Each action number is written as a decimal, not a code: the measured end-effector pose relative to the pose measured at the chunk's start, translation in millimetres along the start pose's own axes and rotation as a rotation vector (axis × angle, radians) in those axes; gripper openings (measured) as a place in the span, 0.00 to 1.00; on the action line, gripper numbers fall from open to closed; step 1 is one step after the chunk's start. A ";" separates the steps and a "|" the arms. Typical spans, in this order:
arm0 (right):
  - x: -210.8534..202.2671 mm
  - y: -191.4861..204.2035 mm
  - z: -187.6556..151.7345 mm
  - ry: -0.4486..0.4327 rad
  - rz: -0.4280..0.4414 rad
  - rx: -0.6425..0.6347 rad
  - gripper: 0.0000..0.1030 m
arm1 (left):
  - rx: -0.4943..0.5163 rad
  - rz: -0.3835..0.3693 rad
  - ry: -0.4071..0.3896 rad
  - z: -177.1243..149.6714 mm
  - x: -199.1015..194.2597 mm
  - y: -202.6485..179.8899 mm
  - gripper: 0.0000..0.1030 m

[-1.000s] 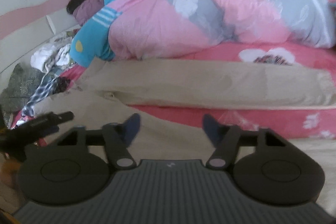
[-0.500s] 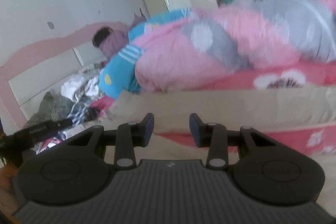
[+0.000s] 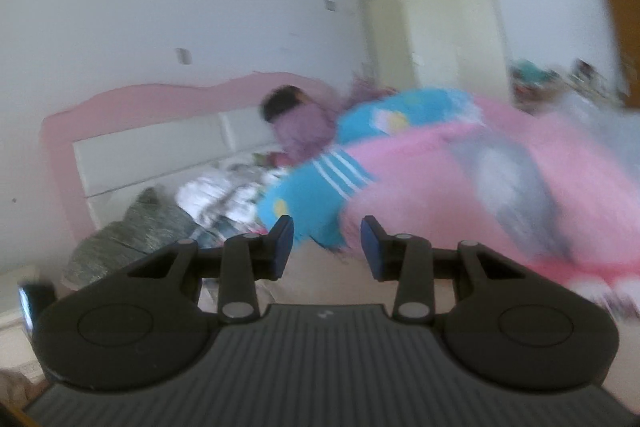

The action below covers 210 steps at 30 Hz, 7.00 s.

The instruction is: Fold clothes

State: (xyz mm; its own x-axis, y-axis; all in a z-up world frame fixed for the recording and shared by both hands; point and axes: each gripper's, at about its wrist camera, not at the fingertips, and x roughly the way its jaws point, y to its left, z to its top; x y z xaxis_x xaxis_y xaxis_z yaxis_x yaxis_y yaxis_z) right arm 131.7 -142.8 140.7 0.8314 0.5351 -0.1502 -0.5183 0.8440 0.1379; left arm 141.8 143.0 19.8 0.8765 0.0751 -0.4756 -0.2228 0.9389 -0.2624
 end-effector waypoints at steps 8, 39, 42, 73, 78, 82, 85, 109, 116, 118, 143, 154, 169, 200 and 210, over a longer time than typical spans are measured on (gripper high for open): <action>260.5 65.5 -13.8 0.370 0.344 -0.273 0.36 | -0.104 0.041 0.181 -24.9 91.5 30.5 0.33; 484.0 103.5 -143.4 0.742 0.595 -0.335 0.45 | -0.190 0.087 0.177 -31.5 125.4 45.9 0.12; 493.7 102.4 -154.8 0.788 0.555 -0.340 0.45 | -0.195 0.087 0.179 -30.9 126.6 46.9 0.12; 482.4 87.9 -154.5 0.787 0.534 -0.264 0.52 | -0.209 0.092 0.183 -31.8 124.0 46.9 0.12; 491.2 96.5 -160.9 0.780 0.541 -0.262 0.52 | -0.209 0.092 0.182 -31.9 123.8 46.6 0.12; 488.3 104.7 -161.6 0.790 0.539 -0.305 0.44 | -0.210 0.092 0.182 -31.6 123.5 46.9 0.12; 483.0 111.2 -161.1 0.780 0.526 -0.345 0.30 | -0.210 0.093 0.182 -31.3 123.6 47.1 0.12; 478.4 129.2 -171.3 0.560 0.368 -0.441 0.07 | -0.209 0.120 0.175 -28.7 128.5 53.3 0.10; 455.4 113.6 -133.2 0.502 0.398 -0.404 0.17 | -0.211 0.120 0.178 -27.8 129.9 53.0 0.10; 450.5 105.0 -127.1 0.503 0.387 -0.398 0.22 | -0.211 0.121 0.178 -27.9 130.1 52.6 0.10; 457.1 112.4 -160.4 0.572 0.286 -0.513 0.07 | -0.218 0.116 0.184 -27.6 130.2 53.8 0.11; 462.7 106.0 -158.8 0.554 0.298 -0.403 0.04 | -0.219 0.119 0.183 -27.8 129.5 53.0 0.11; 475.5 48.3 -114.2 0.488 0.235 -0.046 0.39 | -0.210 0.127 0.178 -28.0 131.2 50.6 0.11; 582.0 19.9 -127.2 0.564 -0.105 0.213 0.11 | -0.199 0.131 0.174 -30.5 130.2 47.4 0.12; 548.8 4.9 -106.6 0.544 0.062 0.287 0.43 | -0.200 0.135 0.171 -29.6 130.5 46.5 0.13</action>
State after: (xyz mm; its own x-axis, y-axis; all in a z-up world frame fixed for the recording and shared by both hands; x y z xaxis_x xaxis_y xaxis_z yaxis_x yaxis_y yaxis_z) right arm 564.0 158.9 -45.4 0.5408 0.5884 -0.6011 -0.4244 0.8079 0.4090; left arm 233.1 186.5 -79.3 0.7524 0.1207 -0.6476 -0.4267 0.8382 -0.3396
